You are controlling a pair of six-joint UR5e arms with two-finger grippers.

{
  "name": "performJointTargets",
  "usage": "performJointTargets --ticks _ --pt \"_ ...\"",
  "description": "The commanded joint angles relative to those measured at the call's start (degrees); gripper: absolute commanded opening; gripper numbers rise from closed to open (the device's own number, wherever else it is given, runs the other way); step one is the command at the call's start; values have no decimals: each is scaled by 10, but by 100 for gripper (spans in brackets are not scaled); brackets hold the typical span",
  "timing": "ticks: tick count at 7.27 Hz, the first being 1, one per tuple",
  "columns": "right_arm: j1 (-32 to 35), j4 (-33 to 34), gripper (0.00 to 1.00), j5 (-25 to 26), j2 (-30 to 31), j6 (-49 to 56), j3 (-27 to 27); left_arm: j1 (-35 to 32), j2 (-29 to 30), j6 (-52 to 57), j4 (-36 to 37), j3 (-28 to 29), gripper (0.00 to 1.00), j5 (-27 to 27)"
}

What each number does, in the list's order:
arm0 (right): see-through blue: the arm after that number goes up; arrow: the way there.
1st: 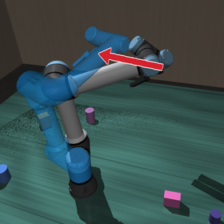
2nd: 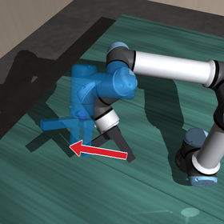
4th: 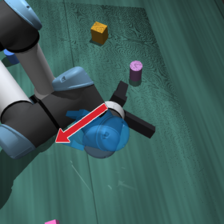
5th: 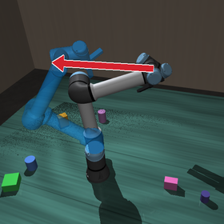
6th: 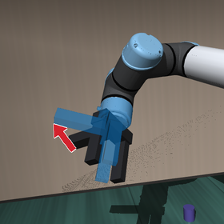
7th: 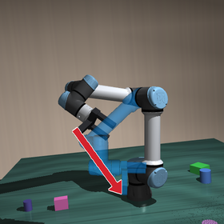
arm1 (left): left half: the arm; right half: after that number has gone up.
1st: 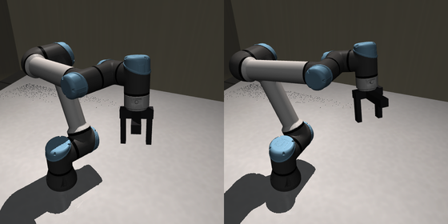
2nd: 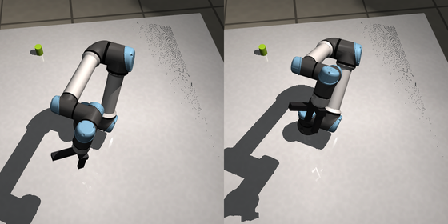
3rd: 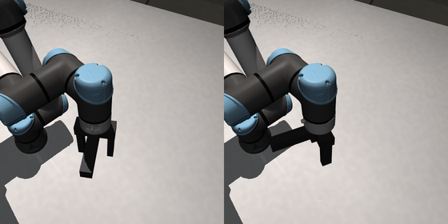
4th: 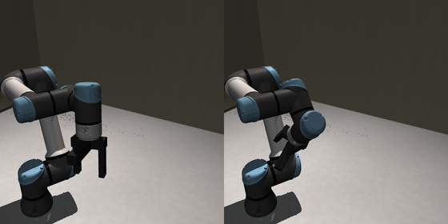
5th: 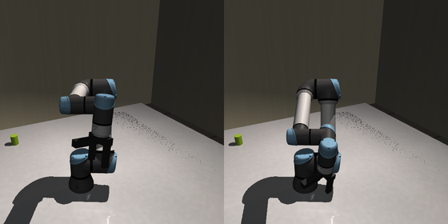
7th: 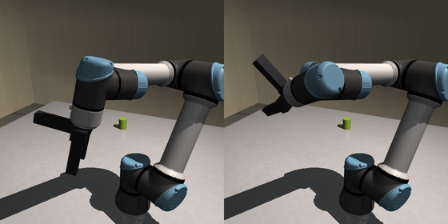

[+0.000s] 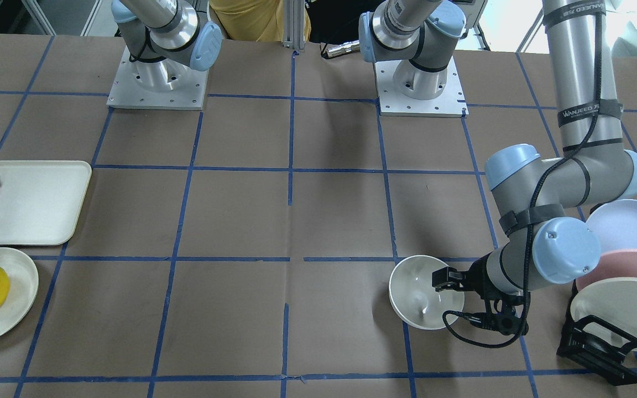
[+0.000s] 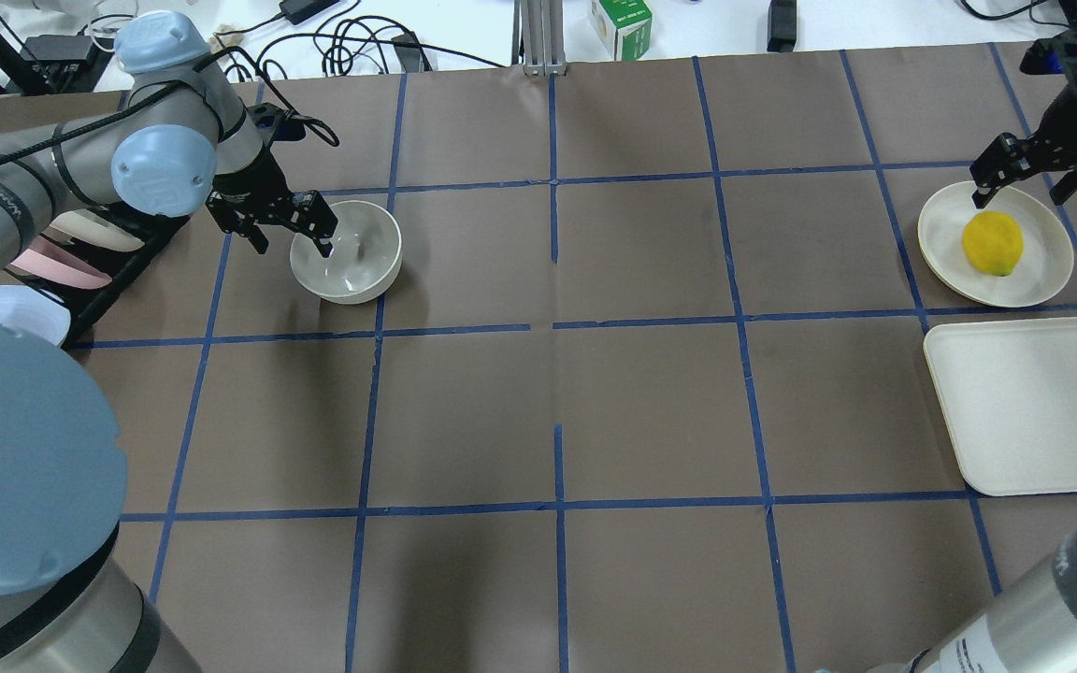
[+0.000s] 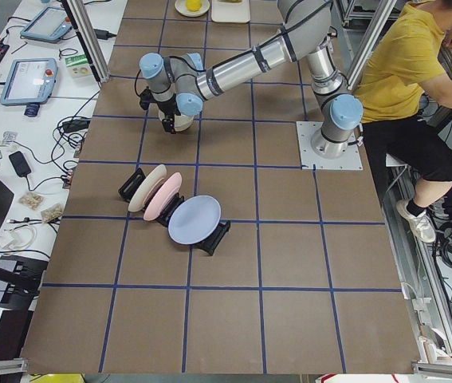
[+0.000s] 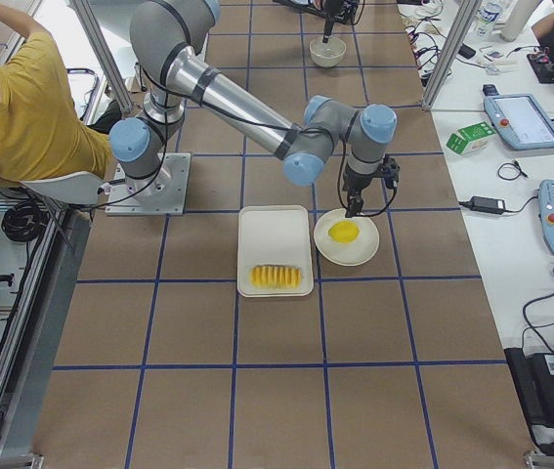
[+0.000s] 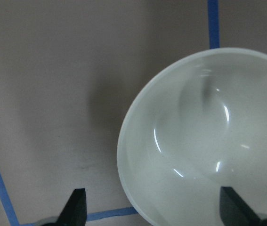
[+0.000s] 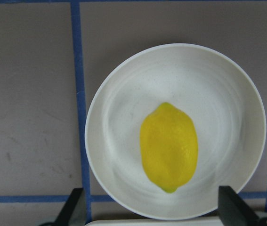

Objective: Place bowl and put lemon in it

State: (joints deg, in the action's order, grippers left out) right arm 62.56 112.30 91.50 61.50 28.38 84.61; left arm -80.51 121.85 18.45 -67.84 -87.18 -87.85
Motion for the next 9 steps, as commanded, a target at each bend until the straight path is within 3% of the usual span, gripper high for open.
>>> performJointTargets --ticks 1,2,3,6,7,8,9 --pt "-2 44 100 0 -46 8 3 4 10 -10 16 -15 83 25" --pt "-2 45 100 2 -52 11 2 4 11 -9 52 -34 46 25" --pt "-2 47 100 10 -56 16 5 4 13 -11 84 -43 0 27" --pt "-2 45 100 60 -68 63 6 5 4 -20 78 -35 0 26" --pt "-2 43 100 55 -73 63 6 5 -5 -27 62 -33 0 26" --pt "-3 38 82 54 -74 60 6 6 -13 -27 57 -33 0 35" --pt "-3 35 24 55 -73 57 6 4 -20 -31 48 -33 0 48"
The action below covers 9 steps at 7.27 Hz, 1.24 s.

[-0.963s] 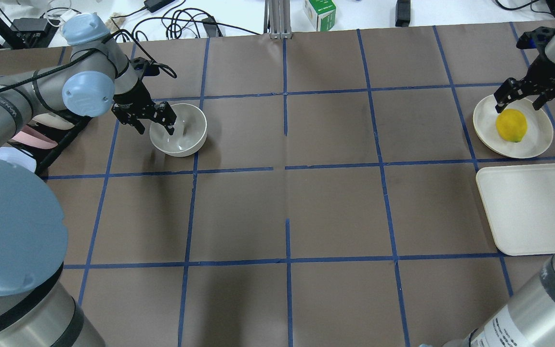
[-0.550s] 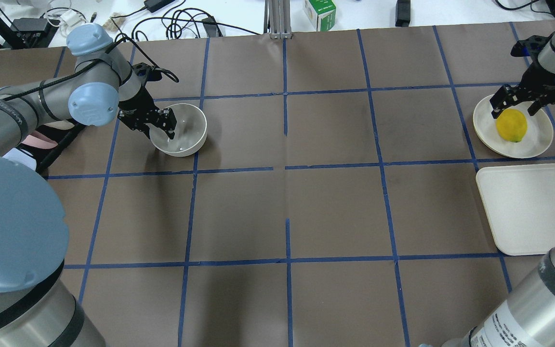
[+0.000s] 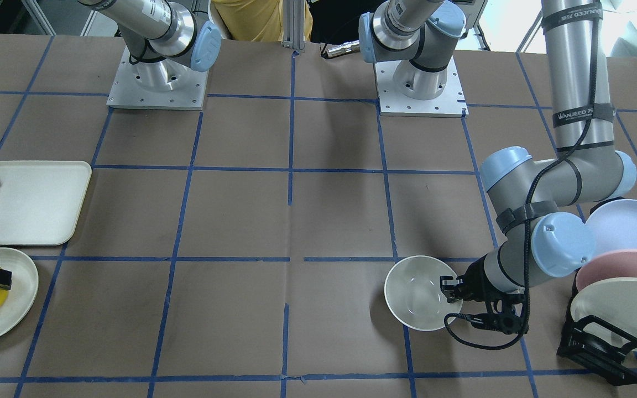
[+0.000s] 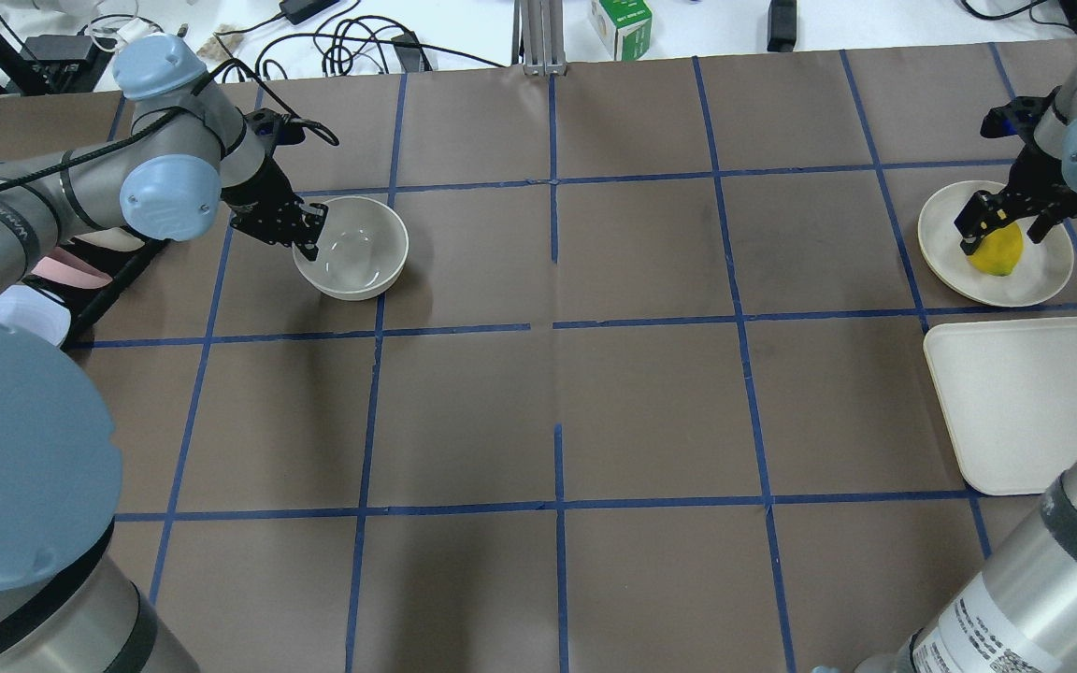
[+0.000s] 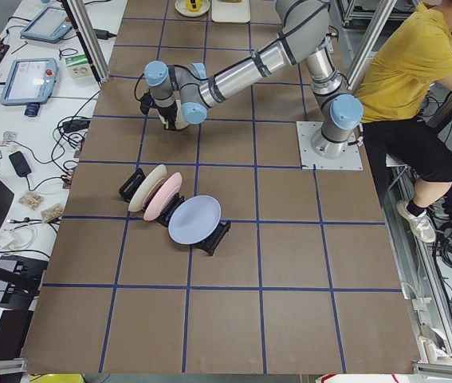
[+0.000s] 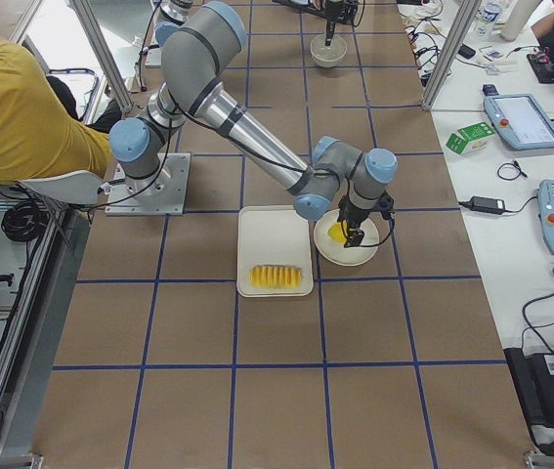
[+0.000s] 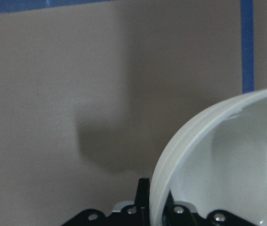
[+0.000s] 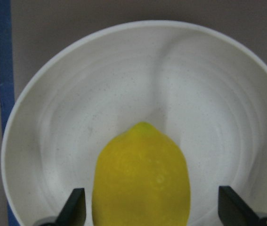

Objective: Place bowl and put lemon in it

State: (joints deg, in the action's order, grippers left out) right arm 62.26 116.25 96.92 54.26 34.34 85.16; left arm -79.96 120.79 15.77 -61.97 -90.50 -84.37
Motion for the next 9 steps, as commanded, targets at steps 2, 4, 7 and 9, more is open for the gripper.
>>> performJointTargets --ticks 2,4,7,9 --pt "0 -10 0 2 8 -3 -3 -13 -32 -31 -33 0 0 23" --pt "3 -57 0 1 47 -3 -10 -32 -59 -89 -47 -12 0 73" --pt "28 -115 0 -38 104 -32 -11 -170 -62 -204 -9 -18 0 67" --pt "82 -148 0 -38 133 -113 -11 -189 -47 -232 81 -76 0 68"
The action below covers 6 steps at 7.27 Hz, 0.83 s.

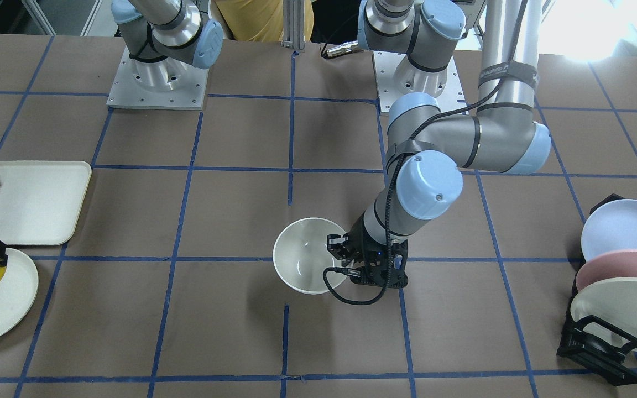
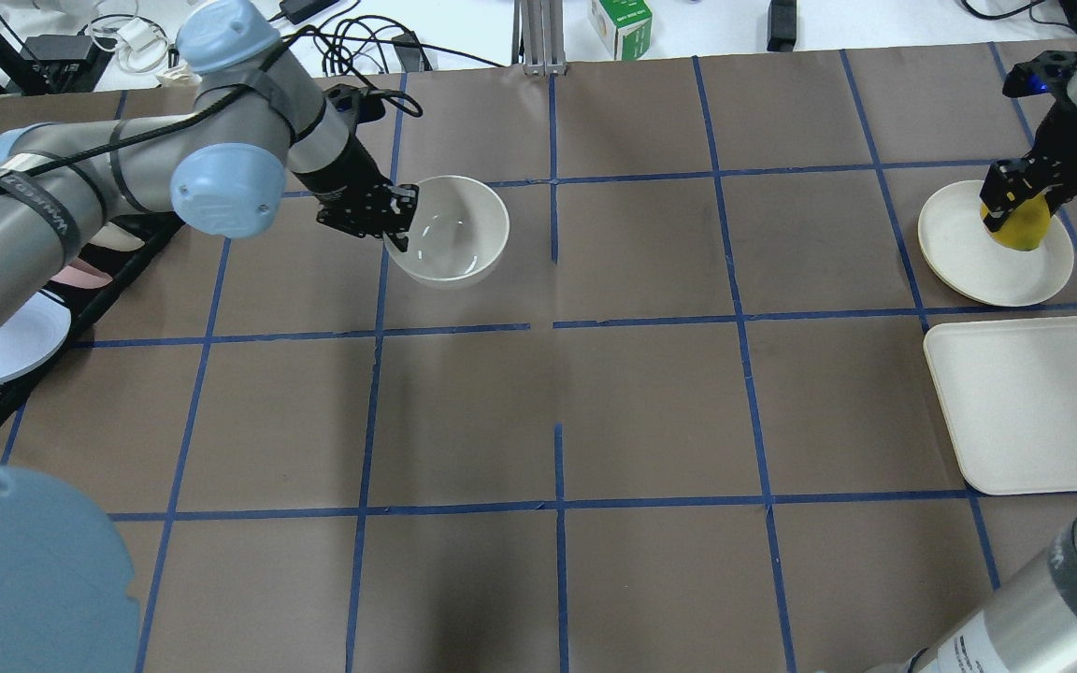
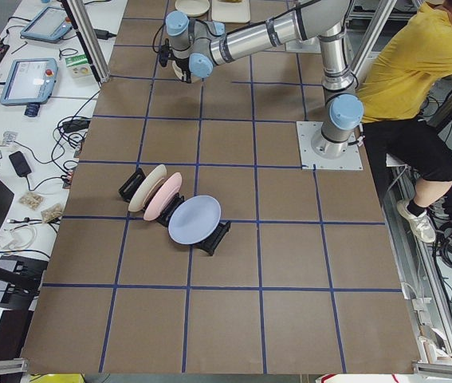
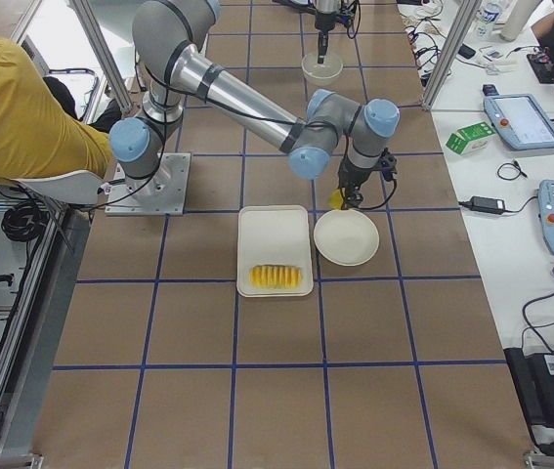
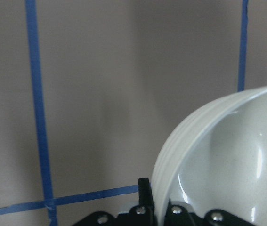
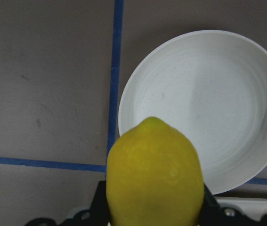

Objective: Place bowl and put lemon in it

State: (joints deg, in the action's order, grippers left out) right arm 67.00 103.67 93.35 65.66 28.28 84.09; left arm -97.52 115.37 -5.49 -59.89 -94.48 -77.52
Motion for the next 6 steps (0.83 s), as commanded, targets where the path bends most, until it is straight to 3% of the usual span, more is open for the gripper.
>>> performJointTargets --ticks 1,3,4,5,6 --pt "71 -39 0 -3 33 -105 0 -17 6 -21 117 -72 0 -1" --pt "155 -42 0 -4 41 -196 0 -23 10 -73 123 -87 0 2" --pt "194 -41 0 -5 42 -234 0 -32 12 -76 123 -87 14 1" --pt "222 -37 0 -5 50 -262 0 -38 19 -78 125 -84 78 2" --pt "244 -37 0 -17 51 -299 2 -39 14 -92 132 -77 100 4"
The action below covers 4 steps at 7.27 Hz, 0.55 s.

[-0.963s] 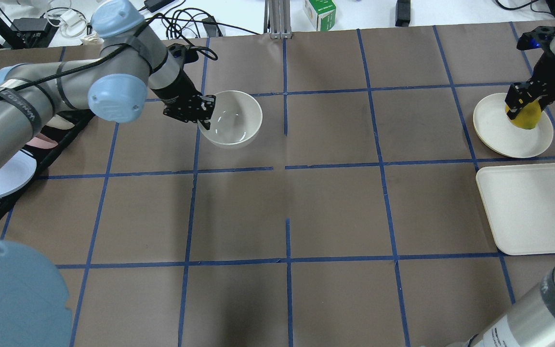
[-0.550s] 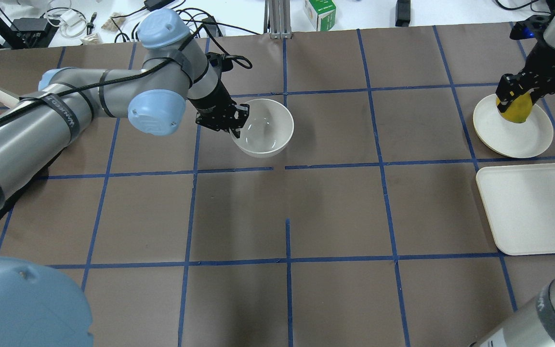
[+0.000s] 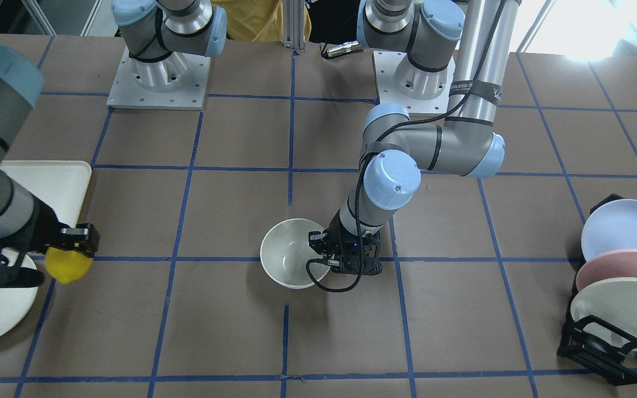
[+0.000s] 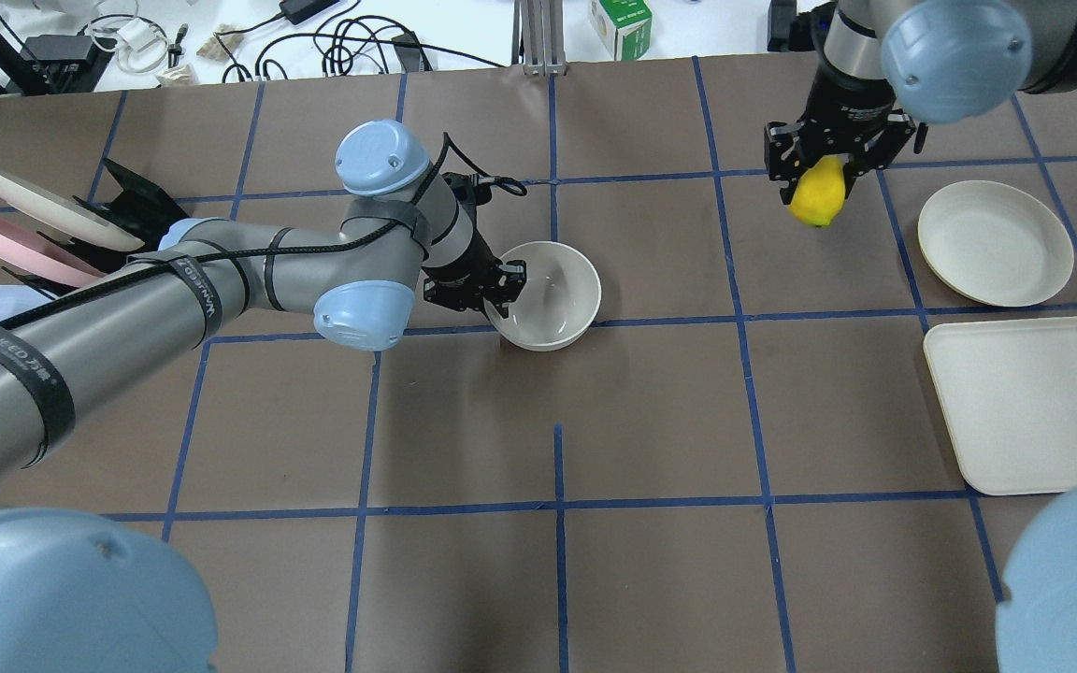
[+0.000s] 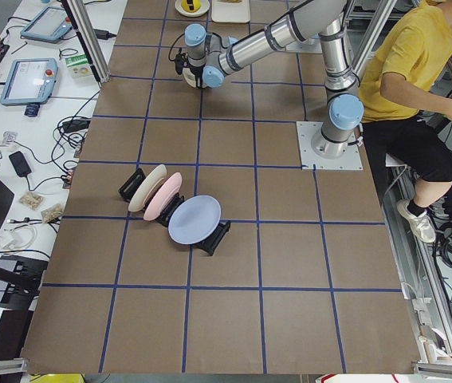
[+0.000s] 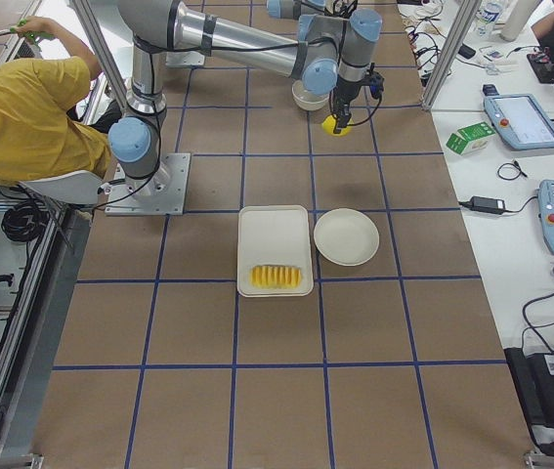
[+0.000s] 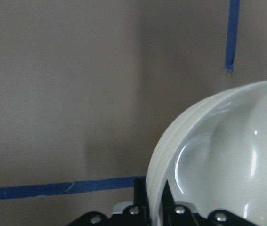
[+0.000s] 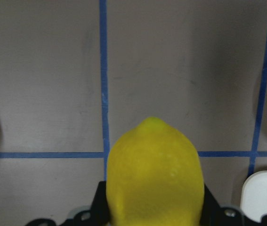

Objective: Place bowl and put lemon in it

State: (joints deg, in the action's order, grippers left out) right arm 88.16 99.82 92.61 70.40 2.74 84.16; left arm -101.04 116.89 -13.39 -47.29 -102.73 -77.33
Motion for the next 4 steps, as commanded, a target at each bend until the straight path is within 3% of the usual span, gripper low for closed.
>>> performJointTargets --ticks 1,2,4 --pt "53 5 0 -51 4 -83 2 6 -23 -2 -7 26 100 0" --pt "72 15 0 -68 0 -129 2 33 -46 15 -61 47 100 -3" --pt "114 26 0 -70 -10 -163 4 114 -117 169 -262 108 100 -26"
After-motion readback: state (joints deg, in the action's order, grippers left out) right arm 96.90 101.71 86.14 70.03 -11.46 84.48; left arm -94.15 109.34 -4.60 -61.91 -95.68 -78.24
